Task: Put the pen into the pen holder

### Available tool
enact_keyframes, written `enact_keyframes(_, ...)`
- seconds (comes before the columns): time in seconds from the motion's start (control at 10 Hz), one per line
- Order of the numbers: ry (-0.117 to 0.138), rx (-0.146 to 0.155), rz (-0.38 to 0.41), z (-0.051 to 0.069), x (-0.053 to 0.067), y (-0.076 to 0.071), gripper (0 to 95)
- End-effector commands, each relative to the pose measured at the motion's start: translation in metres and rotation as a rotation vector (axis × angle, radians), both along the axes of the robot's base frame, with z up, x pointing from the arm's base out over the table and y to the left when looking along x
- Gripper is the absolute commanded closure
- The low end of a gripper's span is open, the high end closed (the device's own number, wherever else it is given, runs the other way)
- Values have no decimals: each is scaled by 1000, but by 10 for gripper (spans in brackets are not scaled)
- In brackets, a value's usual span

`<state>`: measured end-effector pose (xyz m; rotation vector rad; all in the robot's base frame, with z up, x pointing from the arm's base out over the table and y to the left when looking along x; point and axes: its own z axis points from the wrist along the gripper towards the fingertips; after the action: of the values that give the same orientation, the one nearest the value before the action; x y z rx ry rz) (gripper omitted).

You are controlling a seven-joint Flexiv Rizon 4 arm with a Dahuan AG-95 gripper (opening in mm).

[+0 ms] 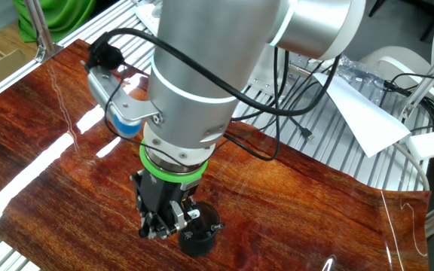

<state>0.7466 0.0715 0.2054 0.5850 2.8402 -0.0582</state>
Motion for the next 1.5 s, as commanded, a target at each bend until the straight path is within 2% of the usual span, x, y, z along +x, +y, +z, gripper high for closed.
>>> enact_keyframes(0.1,1,0,0,-1,1,1,950)
enact_keyframes(0.2,-1,-1,-1,-1,1,1,950)
enact_keyframes(0.4,-23,-14,-9,-2,-1,2,950)
enact_keyframes(0.7,-31,-15,-10,0,-2,2,950)
enact_keyframes(1.1,-56,-21,-18,-2,-14,4,950)
enact_keyframes(1.5,-81,-25,-28,-1,-16,4,950)
